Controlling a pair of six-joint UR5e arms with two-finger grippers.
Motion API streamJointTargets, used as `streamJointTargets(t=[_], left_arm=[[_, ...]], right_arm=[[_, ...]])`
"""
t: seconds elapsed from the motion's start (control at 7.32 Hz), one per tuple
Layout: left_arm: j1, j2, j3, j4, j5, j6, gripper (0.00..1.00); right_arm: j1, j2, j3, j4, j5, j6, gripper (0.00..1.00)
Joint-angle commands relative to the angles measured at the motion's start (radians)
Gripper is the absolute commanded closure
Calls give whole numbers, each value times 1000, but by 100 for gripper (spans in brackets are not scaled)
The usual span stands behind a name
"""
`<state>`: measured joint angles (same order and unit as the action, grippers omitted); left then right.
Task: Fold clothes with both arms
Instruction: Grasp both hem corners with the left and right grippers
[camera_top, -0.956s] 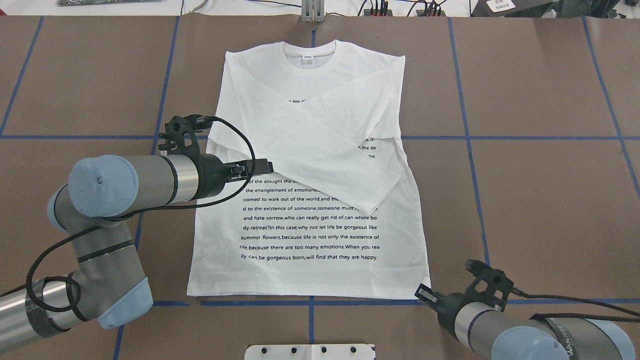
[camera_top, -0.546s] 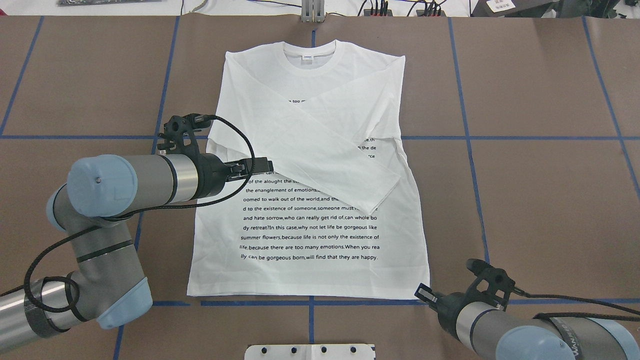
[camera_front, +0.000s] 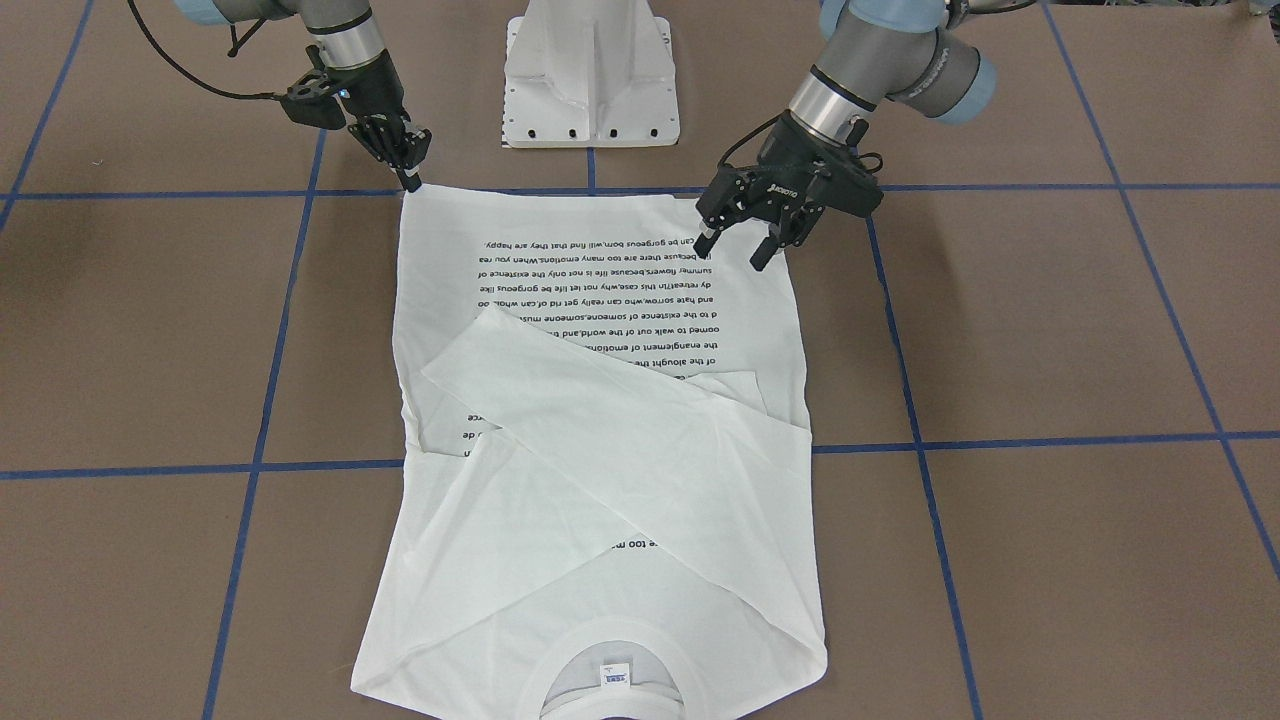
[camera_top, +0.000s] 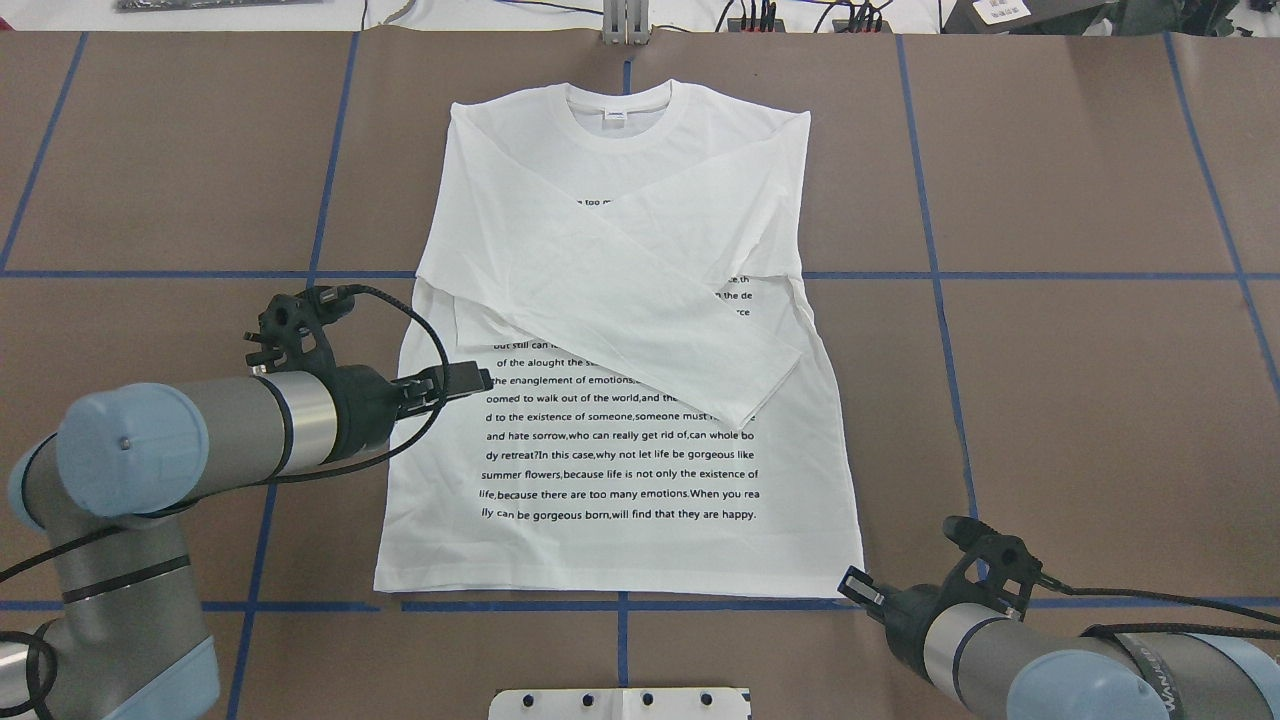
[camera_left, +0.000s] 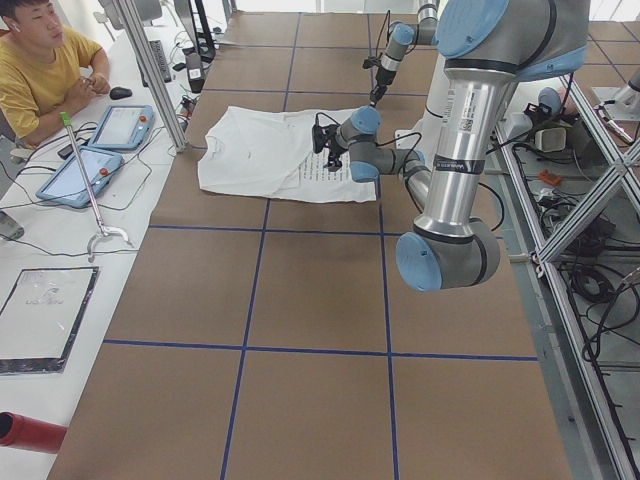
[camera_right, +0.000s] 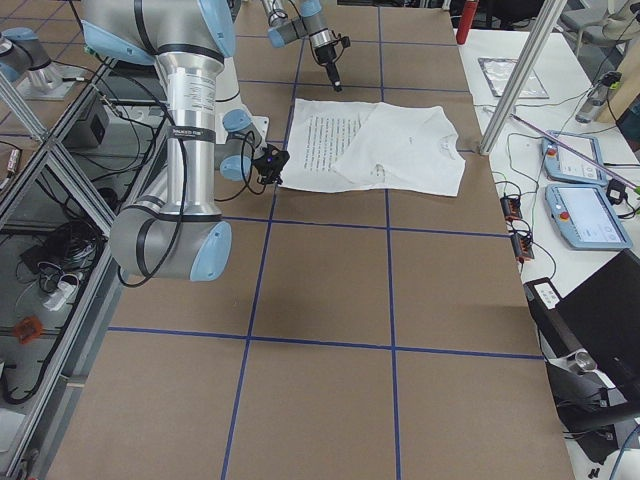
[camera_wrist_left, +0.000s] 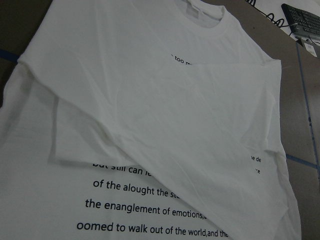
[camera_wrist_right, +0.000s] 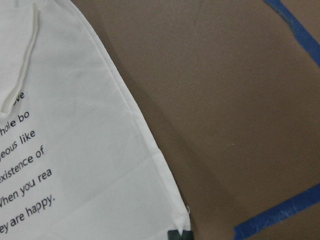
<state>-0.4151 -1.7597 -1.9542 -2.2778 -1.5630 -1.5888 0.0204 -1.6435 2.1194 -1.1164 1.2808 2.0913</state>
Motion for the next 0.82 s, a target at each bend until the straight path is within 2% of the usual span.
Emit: streamJointTargets(t=[0.0, 0.14, 0.41, 0.68], left_arm=[[117, 52, -75, 175, 81, -57, 8], [158, 78, -86, 223, 90, -84, 10], [199, 159, -127, 225, 89, -134, 13], [236, 163, -117, 227, 87, -169, 14]], right_arm=[[0, -2, 1, 1, 0, 1, 100], [0, -2, 1, 0, 0, 1, 100], [-2, -1, -1, 1, -1, 0, 100], [-2, -2, -1, 1, -1, 0, 100]])
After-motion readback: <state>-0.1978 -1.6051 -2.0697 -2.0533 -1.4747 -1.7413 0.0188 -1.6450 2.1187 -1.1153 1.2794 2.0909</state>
